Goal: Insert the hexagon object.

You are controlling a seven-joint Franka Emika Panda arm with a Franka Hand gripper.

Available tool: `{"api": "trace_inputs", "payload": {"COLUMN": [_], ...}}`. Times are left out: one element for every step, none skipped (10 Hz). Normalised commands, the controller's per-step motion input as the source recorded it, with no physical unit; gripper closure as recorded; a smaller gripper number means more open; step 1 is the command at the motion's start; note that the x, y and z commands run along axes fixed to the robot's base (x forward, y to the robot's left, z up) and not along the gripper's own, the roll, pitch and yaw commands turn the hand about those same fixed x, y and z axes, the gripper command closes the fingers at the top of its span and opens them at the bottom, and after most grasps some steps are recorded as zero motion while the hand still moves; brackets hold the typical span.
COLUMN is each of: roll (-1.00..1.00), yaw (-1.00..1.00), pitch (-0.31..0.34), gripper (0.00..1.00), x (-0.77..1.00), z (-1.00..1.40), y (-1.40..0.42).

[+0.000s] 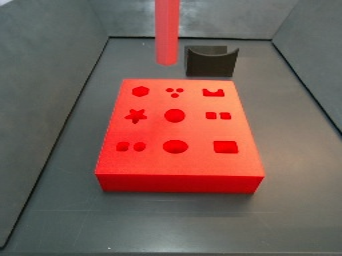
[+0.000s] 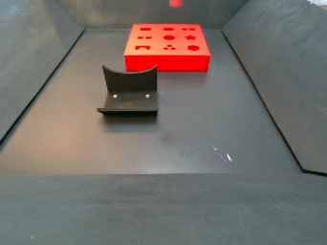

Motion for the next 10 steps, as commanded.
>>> {"api": "trace_inputs", "payload": {"roll": [0.0,-0.23,-0.12,0.0,0.07,0.18,0.28,0.04,0.0,-0.01], "yaw": [0.0,-0.44,-0.43,-0.21,-0.05,-0.18,-0.2,-0.2,-0.11,-0.1], "pitch": [0.0,-0.01,0.0,0.0,0.0,0.0,0.0,-0.057,0.0,-0.003], "gripper": [1.0,1.0,1.0,1.0,1.0,1.0,1.0,1.0,1.0,1.0], "x": [0.0,0.0,0.0,-0.51,-0.43,-0.26,0.0,0.0,0.23,0.0], "z": [-0.05,-0.47,-0.64,-0.27,0.0,0.08,0.0,-0.25,-0.32,-0.35], "y": [0.0,0.39,0.51,0.7,0.2,0.12,0.0,0.0,0.19,0.33]}}
